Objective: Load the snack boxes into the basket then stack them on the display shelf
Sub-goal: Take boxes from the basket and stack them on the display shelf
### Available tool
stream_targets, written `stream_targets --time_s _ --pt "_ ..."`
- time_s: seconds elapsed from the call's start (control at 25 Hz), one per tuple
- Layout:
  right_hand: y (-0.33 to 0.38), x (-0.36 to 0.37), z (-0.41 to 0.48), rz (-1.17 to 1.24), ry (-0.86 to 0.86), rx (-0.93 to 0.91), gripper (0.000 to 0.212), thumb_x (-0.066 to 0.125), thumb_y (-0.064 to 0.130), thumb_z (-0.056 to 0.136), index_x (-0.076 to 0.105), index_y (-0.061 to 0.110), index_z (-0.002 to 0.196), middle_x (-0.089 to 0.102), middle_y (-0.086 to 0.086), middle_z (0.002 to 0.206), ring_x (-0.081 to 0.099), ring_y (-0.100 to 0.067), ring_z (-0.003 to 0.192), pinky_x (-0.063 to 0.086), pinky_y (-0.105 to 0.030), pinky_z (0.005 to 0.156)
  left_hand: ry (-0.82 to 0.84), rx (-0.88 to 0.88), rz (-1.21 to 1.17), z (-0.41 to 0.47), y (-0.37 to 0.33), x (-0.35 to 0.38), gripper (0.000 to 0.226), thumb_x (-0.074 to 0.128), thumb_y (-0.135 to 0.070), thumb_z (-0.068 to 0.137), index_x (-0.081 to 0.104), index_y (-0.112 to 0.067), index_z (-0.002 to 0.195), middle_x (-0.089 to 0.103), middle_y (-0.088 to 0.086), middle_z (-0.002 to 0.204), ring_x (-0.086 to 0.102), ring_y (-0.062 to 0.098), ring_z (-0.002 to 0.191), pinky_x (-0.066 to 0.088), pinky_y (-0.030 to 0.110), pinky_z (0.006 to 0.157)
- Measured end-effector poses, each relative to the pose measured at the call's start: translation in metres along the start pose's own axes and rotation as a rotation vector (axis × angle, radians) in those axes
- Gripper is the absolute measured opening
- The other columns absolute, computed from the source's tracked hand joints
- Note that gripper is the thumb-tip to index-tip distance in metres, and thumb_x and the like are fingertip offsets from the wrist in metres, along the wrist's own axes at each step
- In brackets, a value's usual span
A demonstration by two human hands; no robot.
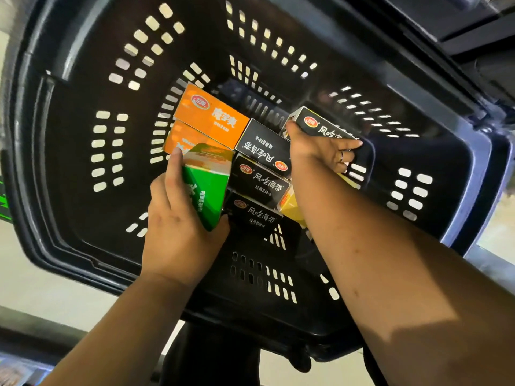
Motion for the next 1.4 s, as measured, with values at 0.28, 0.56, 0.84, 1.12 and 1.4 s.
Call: stream_targets --time_s 0.28,0.56,0.84,1.12,1.4 --pt "-0.01 -0.02 -0.015 0.066 -0.035 0.0 0.14 0.076 0.066 0.061 -0.012 0.007 0.152 0.024 -0.015 0.149 0.028 -0.034 0.134 0.034 -0.048 0.106 0.054 -0.054 -0.02 0.0 -0.005 -0.009 0.11 0.083 -0.012 0.069 0.012 -0.009 0.153 0.041 0.018 0.142 0.042 0.03 0.123 0.039 0.041 0.098" --pt "-0.043 -0.078 -0.079 0.089 -0.073 -0.166 0.127 0.08 0.061 0.057 -0.001 0.034 0.152 0.016 -0.014 0.151 0.03 -0.034 0.133 0.03 -0.049 0.11 0.127 -0.188 -0.024 0.01 -0.021 -0.035 0.09 0.08 -0.016 0.074 0.027 -0.011 0.146 0.053 0.016 0.132 0.051 0.04 0.116 0.045 0.049 0.093" --pt "-0.098 -0.098 -0.118 -0.097 0.002 -0.428 0.106 0.08 0.064 0.057 0.026 0.035 0.143 0.004 -0.002 0.153 0.029 -0.03 0.127 0.035 -0.045 0.109 0.238 -0.019 0.117 0.019 -0.029 -0.047 0.09 0.079 -0.022 0.075 0.027 -0.008 0.148 0.047 0.016 0.137 0.049 0.044 0.116 0.045 0.055 0.092" --pt "-0.13 -0.101 -0.103 -0.504 0.194 -0.767 0.127 0.085 0.048 0.064 -0.005 0.035 0.152 -0.021 -0.007 0.157 0.023 -0.042 0.136 0.038 -0.052 0.108 0.428 -0.047 0.313 0.01 -0.022 -0.022 0.106 0.076 -0.034 0.077 0.002 -0.041 0.154 0.037 0.013 0.138 0.04 0.039 0.125 0.039 0.053 0.098" --pt "-0.12 -0.132 -0.076 -0.41 0.249 -0.952 0.077 0.081 0.022 0.074 0.043 0.024 0.14 0.037 -0.002 0.14 0.056 -0.024 0.112 0.051 -0.037 0.092 0.469 -0.089 0.249 0.007 -0.028 -0.021 0.087 0.079 -0.027 0.072 0.03 -0.013 0.143 0.044 0.017 0.131 0.045 0.043 0.119 0.037 0.048 0.098"
Point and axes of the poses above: each hand's wrist, its own z-axis towards the middle knuckle, its own x-axis out of the palm, y = z × x, the point moved 2 cm from there along z, towards the middle knuckle
